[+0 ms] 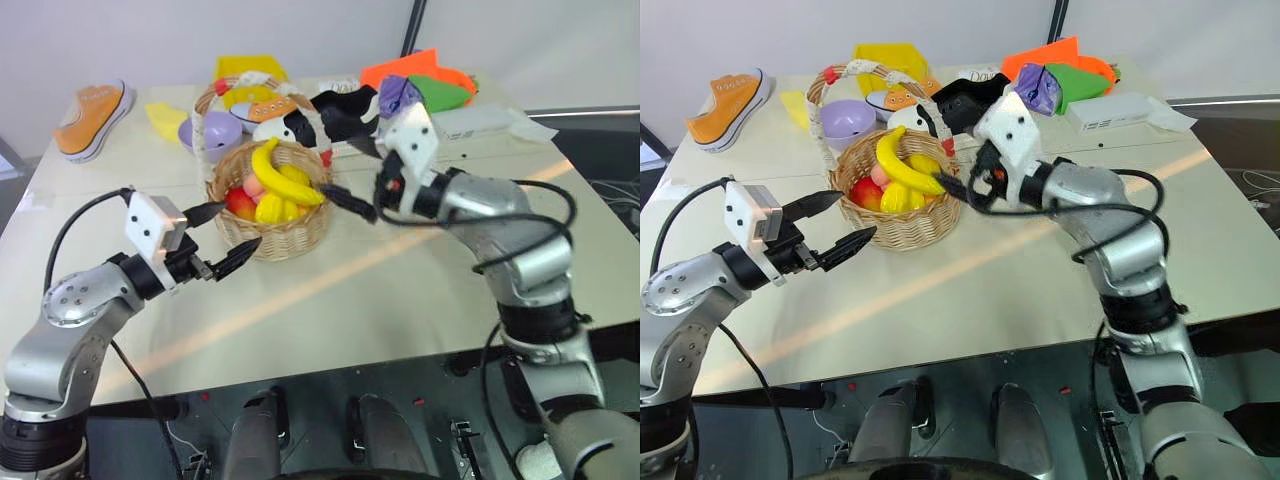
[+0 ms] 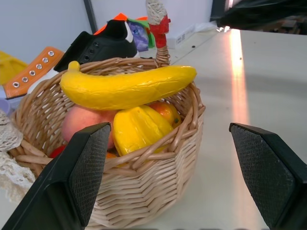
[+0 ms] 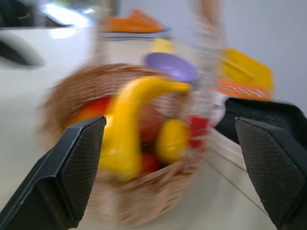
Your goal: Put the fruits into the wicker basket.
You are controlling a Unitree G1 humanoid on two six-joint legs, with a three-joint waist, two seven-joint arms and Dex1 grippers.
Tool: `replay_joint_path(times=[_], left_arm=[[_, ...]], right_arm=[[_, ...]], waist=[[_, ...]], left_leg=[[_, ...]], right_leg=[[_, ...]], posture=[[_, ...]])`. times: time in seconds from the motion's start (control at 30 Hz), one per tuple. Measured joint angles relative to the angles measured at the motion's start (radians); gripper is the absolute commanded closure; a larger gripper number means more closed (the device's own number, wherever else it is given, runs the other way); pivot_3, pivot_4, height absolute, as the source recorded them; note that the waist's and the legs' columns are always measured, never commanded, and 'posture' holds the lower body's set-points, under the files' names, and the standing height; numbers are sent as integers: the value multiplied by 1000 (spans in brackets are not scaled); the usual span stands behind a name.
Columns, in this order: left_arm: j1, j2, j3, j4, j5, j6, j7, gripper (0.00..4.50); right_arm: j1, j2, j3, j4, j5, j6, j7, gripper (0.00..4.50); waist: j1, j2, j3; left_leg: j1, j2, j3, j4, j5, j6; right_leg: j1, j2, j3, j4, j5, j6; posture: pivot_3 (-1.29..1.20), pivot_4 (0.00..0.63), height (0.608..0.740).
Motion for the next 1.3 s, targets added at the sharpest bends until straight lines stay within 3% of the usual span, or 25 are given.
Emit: replay_joint_path(times=[0.1,0.3,0.33,0.37,0.53,0.77,0.9,1.03,1.23,1.3], left_arm=[[-1,0,-8,2,0,0,-1,250],[23,0,-7,-5,0,0,6,250],[26,0,-7,-5,0,0,7,250],[29,0,-6,-7,0,0,7,250],[26,0,-8,-13,0,0,7,250],[-16,-4,-29,19,1,-5,-5,250],[-60,-17,-63,46,3,-17,-22,250],[-89,-22,-74,68,6,-21,-30,250],[-103,-25,-87,79,11,-25,-36,250],[-103,-25,-87,79,13,-25,-37,250]], right_arm=[[-63,82,4,195,-53,-75,-63,906],[-79,125,-40,301,-48,-122,-74,3951],[-79,123,-52,296,-45,-120,-71,4352],[-76,117,-61,285,-39,-113,-68,4479],[-28,30,-106,162,-31,-98,-62,4479],[100,-232,-318,79,-32,-70,-66,4479],[147,-326,-464,199,-44,-88,-128,4479],[164,-343,-549,352,-69,-151,-196,4479],[199,-338,-560,406,-73,-204,-217,1541],[214,-341,-554,385,-93,-234,-234,1541]], waist=[[5,0,0],[7,0,0],[7,0,0],[7,0,0],[8,0,0],[12,0,0],[9,0,0],[0,0,0],[2,2,1],[5,2,1]], left_leg=[[-1,0,1,0,0,0],[-1,0,2,1,0,0],[-1,0,2,1,0,0],[-1,0,2,1,0,0],[-2,0,2,1,0,0],[-1,0,3,1,0,0],[-1,-1,4,2,0,0],[1,0,4,1,0,0],[1,0,5,2,0,1],[1,0,5,2,0,0]], right_leg=[[-1,0,0,0,0,0],[-1,-1,0,1,0,0],[-1,-1,0,1,0,0],[-1,-1,0,1,0,0],[-1,-1,0,1,0,0],[-1,-2,1,1,0,0],[-1,-2,1,1,0,0],[-1,-1,2,2,0,1],[-1,0,4,3,0,1],[0,0,3,3,0,1]], posture=[[0,150,740],[0,150,740],[0,150,740],[0,150,740],[0,150,740],[0,150,740],[0,150,740],[0,150,740],[0,150,740],[0,150,740]])
